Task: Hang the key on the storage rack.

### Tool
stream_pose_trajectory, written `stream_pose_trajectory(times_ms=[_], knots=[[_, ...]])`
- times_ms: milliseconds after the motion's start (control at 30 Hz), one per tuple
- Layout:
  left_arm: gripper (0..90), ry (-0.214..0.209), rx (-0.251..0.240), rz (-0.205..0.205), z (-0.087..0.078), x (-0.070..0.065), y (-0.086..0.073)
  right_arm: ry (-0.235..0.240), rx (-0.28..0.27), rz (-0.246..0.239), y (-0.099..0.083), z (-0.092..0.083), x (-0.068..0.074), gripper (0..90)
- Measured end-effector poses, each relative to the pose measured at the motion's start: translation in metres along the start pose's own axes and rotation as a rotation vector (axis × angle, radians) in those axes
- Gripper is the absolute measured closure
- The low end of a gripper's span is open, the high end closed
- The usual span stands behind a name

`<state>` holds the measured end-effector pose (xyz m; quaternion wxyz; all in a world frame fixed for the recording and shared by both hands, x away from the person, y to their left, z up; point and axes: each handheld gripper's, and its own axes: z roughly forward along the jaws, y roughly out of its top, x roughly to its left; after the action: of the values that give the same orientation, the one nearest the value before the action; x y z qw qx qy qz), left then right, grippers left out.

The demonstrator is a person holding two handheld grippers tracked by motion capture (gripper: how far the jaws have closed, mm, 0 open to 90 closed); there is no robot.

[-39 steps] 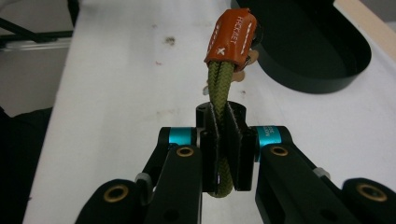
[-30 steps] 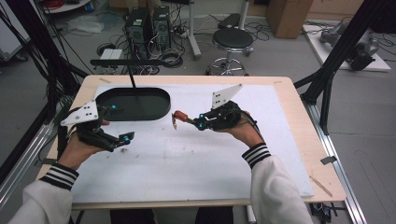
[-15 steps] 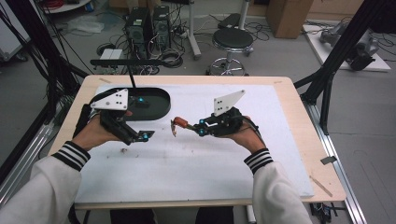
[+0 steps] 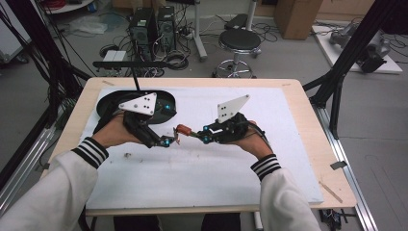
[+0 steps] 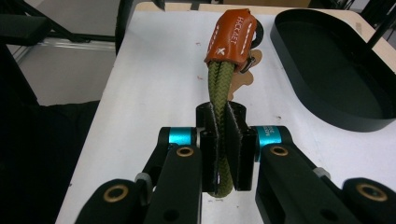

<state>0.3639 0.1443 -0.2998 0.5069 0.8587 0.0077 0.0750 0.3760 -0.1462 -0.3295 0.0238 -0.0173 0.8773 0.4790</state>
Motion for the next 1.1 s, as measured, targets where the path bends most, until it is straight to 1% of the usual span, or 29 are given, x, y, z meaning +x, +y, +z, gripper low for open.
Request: stream_pose_trajectory(times_ms=[100,167,233,267,333,400,500,533,600,633,667,700,767,800,833,867,1000,1100], knots=[[14.8,-0.008,0.027,-0.002,0.005,0.001,-0.002,0.006,0.0,0.0,0.0,0.001,0.0,84.7],[15.5,-0.012,0.049,0.005,0.008,0.002,-0.003,0.006,0.003,-0.004,0.0,0.002,0.0,84.7],[16.1,-0.018,0.057,0.006,0.01,0.002,-0.003,0.014,0.007,-0.005,0.0,0.003,0.0,84.7],[17.2,-0.027,0.057,-0.001,0.011,0.002,-0.003,0.013,0.01,-0.002,0.0,0.004,0.0,84.7],[21.6,-0.042,0.061,0.002,0.013,0.002,-0.003,0.012,0.013,-0.007,0.001,0.005,0.0,84.7],[22.5,-0.045,0.07,0.001,0.015,0.002,-0.004,0.014,0.013,-0.007,0.001,0.005,0.0,84.6],[26.4,-0.052,0.082,-0.001,0.017,0.004,-0.005,0.022,0.016,-0.01,0.001,0.008,0.0,84.7],[26.4,-0.057,0.082,-0.002,0.018,0.004,-0.005,0.022,0.016,-0.01,0.001,0.008,0.0,84.7],[29.5,-0.068,0.09,0.001,0.019,0.004,-0.006,0.024,0.019,-0.009,0.001,0.008,0.0,84.7],[31.7,-0.074,0.093,0.004,0.019,0.004,-0.006,0.029,0.021,-0.007,0.001,0.009,0.0,84.7],[36.9,-0.081,0.098,0.004,0.019,0.003,-0.006,0.03,0.023,-0.005,0.0,0.01,0.0,84.6],[36.9,-0.084,0.098,0.012,0.02,0.004,-0.006,0.03,0.023,-0.005,0.0,0.01,0.0,84.6],[37.3,-0.09,0.107,0.007,0.02,0.004,-0.007,0.032,0.027,-0.01,0.0,0.011,0.0,84.6],[40.2,-0.093,0.109,0.007,0.021,0.004,-0.007,0.034,0.027,-0.01,0.0,0.011,0.0,84.6],[40.2,-0.097,0.11,0.007,0.021,0.004,-0.007,0.034,0.027,-0.01,0.0,0.011,0.0,84.6],[42.1,-0.098,0.115,0.014,0.021,0.004,-0.007,0.036,0.027,-0.012,0.0,0.012,0.0,84.6],[44.5,-0.11,0.118,0.006,0.023,0.005,-0.008,0.041,0.031,-0.013,0.0,0.013,0.0,84.6],[47.1,-0.121,0.128,0.011,0.025,0.005,-0.007,0.049,0.035,-0.013,0.0,0.014,0.0,84.6]])
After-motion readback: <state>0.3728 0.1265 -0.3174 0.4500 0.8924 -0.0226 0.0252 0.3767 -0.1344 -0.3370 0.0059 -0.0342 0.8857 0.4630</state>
